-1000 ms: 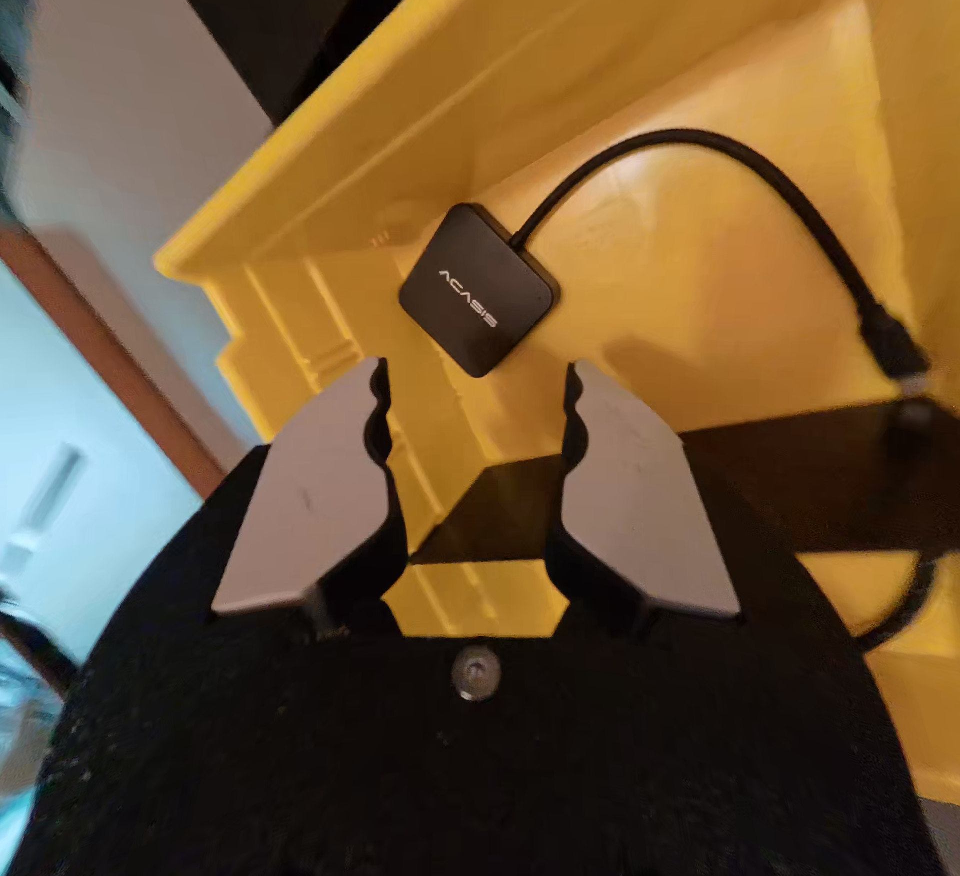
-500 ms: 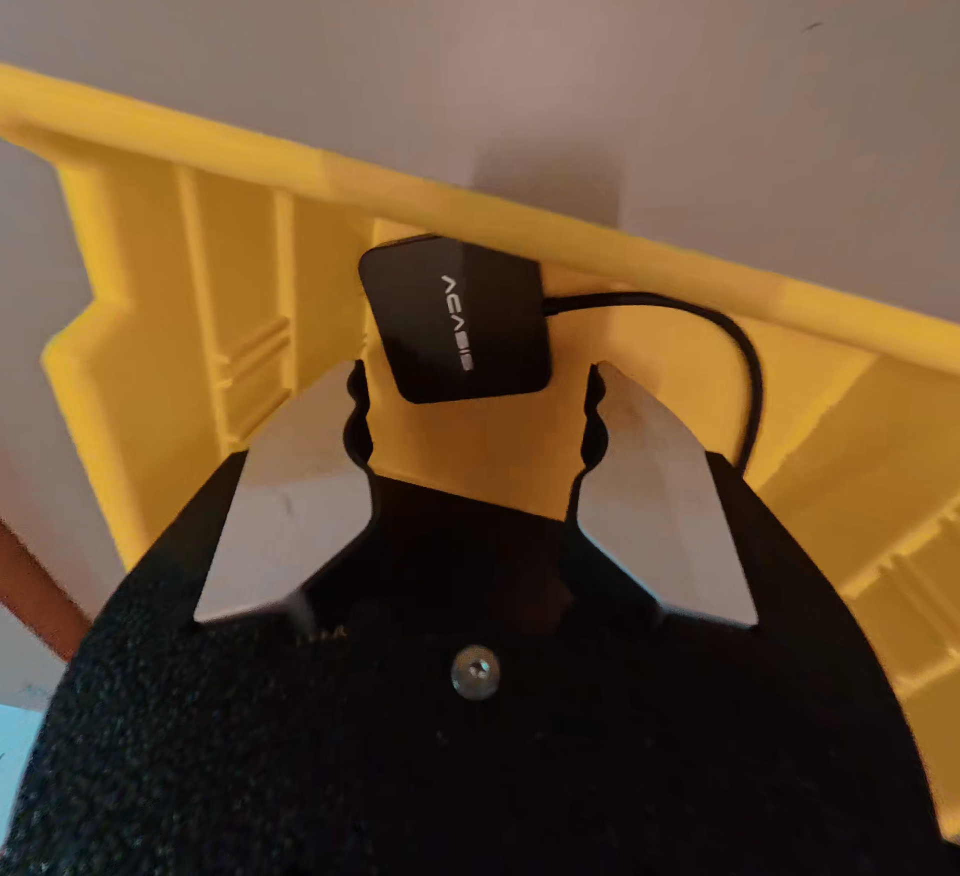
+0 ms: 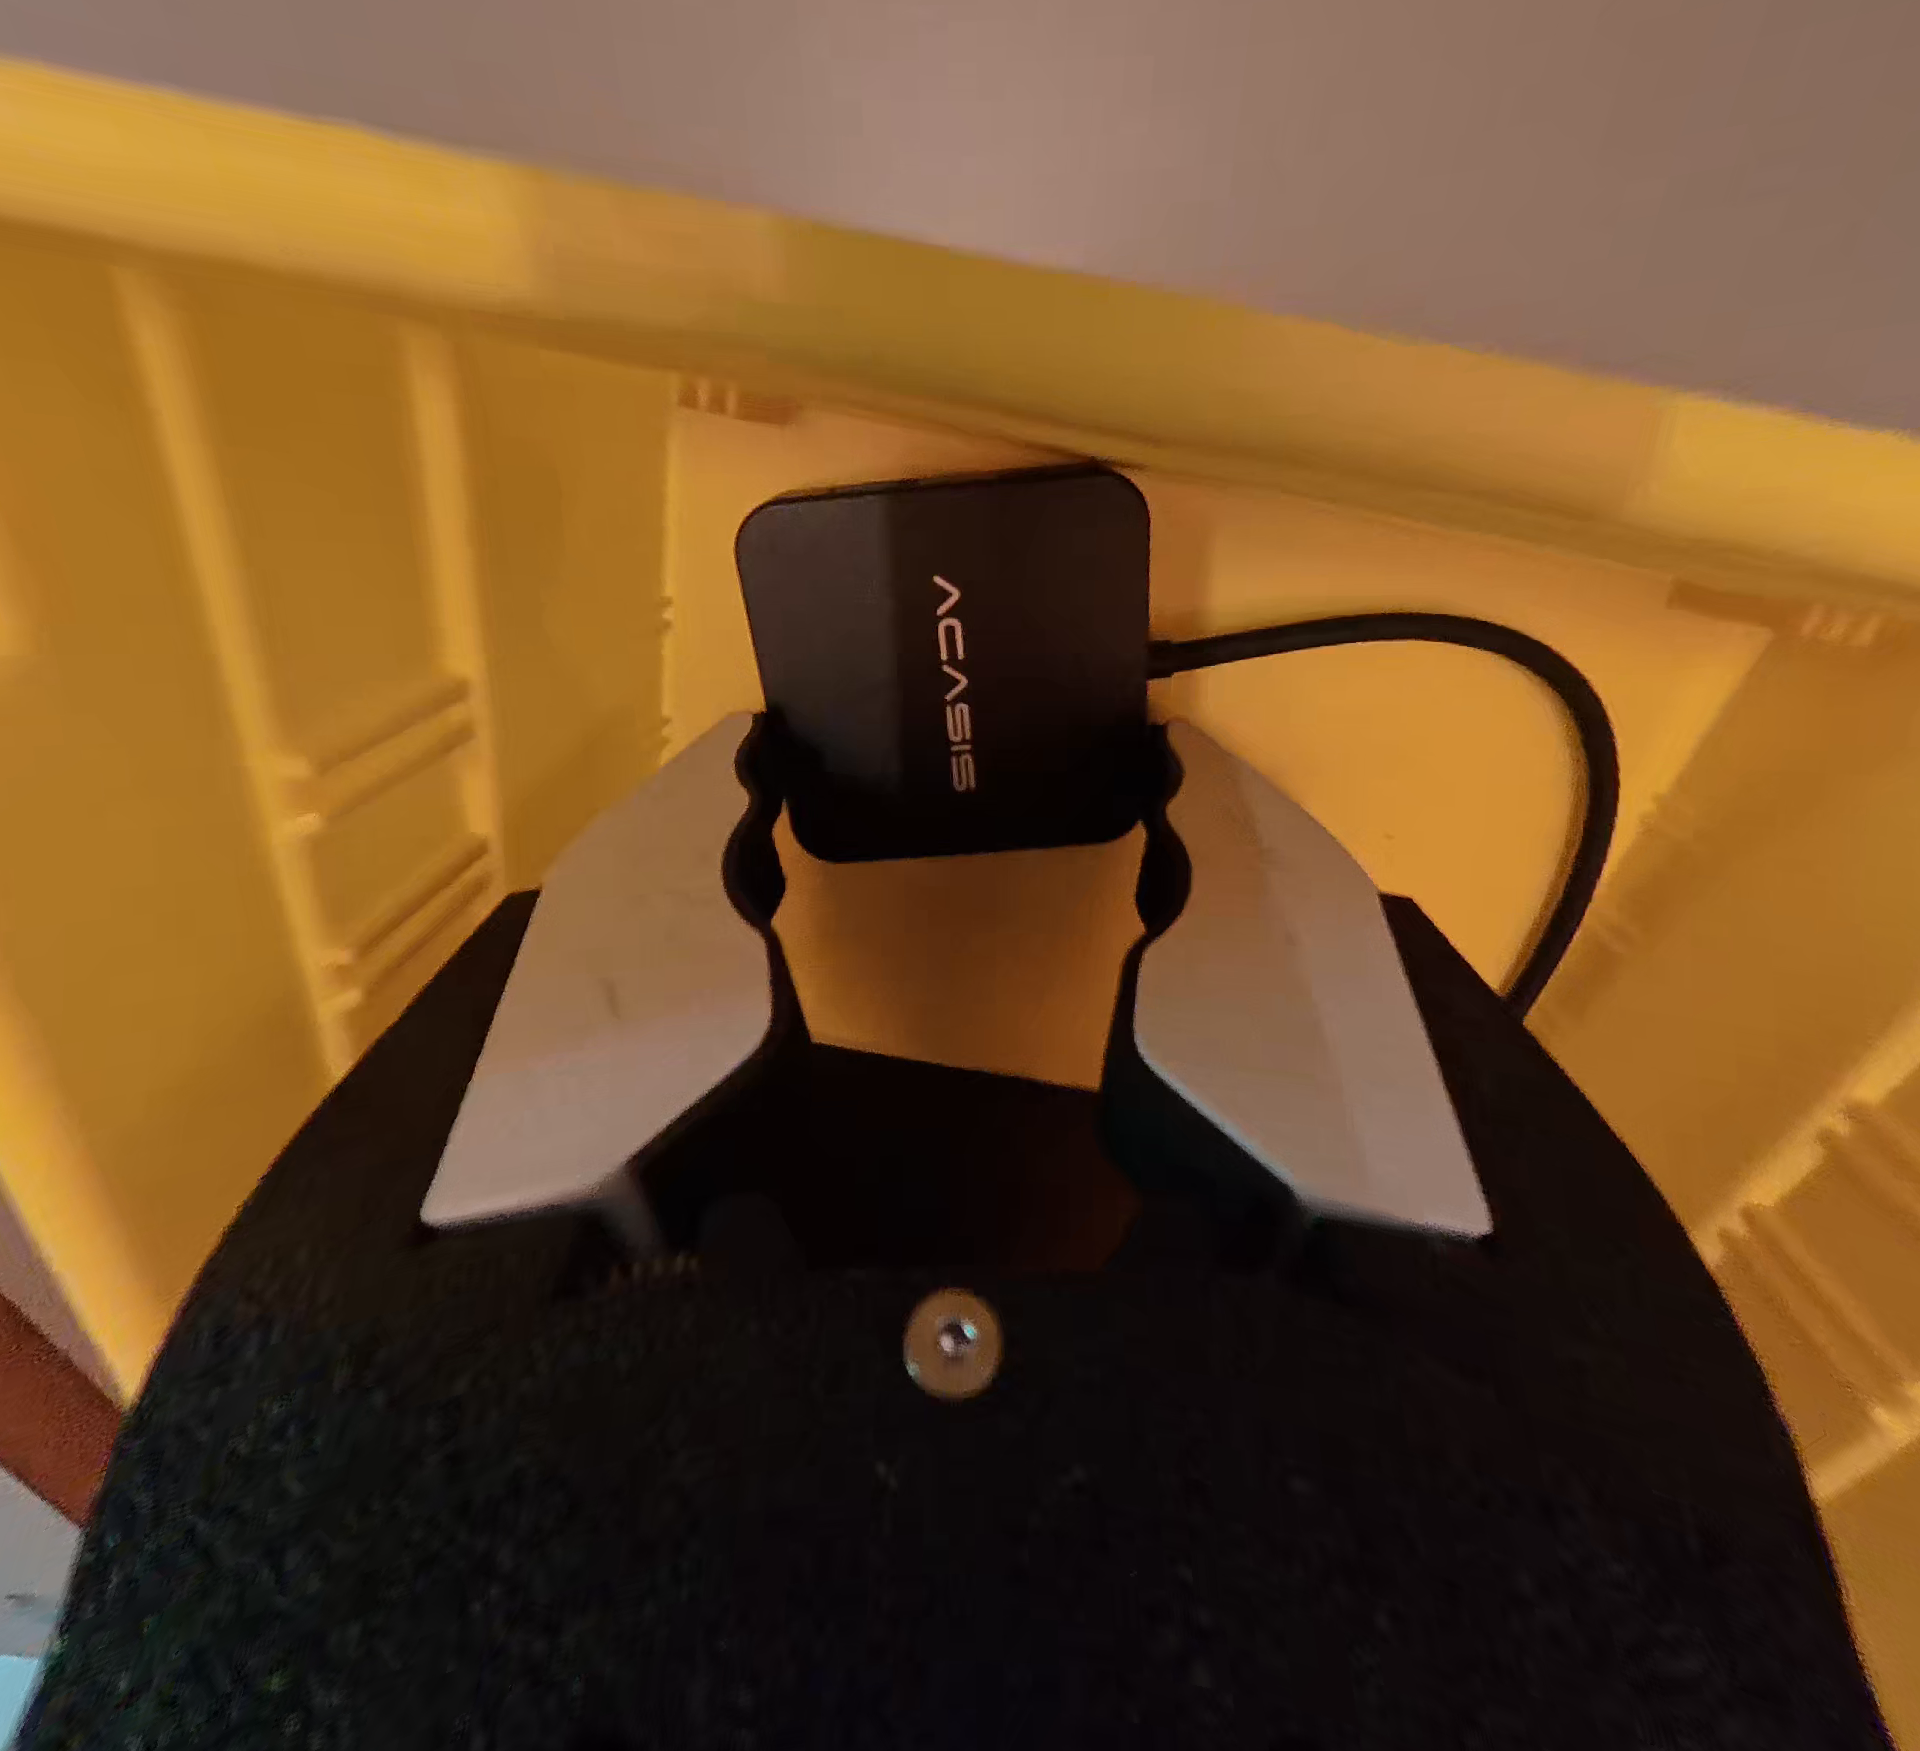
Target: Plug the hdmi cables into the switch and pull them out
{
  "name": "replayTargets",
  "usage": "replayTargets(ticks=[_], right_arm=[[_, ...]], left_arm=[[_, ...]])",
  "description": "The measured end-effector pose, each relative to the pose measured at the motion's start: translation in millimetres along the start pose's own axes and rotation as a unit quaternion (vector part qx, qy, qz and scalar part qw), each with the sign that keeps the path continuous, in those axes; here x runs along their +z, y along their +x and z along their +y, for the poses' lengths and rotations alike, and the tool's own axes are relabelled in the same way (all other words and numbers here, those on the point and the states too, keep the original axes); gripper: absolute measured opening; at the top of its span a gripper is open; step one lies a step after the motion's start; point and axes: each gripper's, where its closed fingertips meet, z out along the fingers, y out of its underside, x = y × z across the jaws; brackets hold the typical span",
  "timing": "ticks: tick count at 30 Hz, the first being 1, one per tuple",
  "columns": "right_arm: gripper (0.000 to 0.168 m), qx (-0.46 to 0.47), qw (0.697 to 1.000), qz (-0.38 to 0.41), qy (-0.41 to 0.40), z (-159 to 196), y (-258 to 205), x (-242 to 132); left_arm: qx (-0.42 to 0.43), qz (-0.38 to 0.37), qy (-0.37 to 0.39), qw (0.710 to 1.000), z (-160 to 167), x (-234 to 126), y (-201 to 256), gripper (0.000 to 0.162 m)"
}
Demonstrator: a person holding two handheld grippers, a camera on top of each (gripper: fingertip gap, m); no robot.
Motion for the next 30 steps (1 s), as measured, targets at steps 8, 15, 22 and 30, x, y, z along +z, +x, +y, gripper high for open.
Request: replayTargets(ticks=[8, 15, 22, 30], right_arm=[[0.077, 0.046, 0.997, 0.041, -0.039, 15.4, 8.4, 3.9], [0.083, 0.069, 0.997, 0.011, -0.022, 10.9, -5.4, 0.8], [0.103, 0.038, 0.994, -0.032, 0.095, -57.5, -44.6, -8.6], [0.084, 0.124, 0.949, -0.151, 0.246, -162.1, -60.1, 2.7]], left_arm=[[0.142, -0.11, 0.106, 0.978, -2.0, -75.3, 5.8, 0.067], [0.321, -0.362, 0.345, 0.804, 22.6, -213.6, 59.8, 0.067], [0.387, -0.415, 0.563, 0.601, 113.0, -334.3, 136.4, 0.067], [0.5, -0.168, 0.647, 0.551, 188.5, -306.0, 224.2, 0.066]])
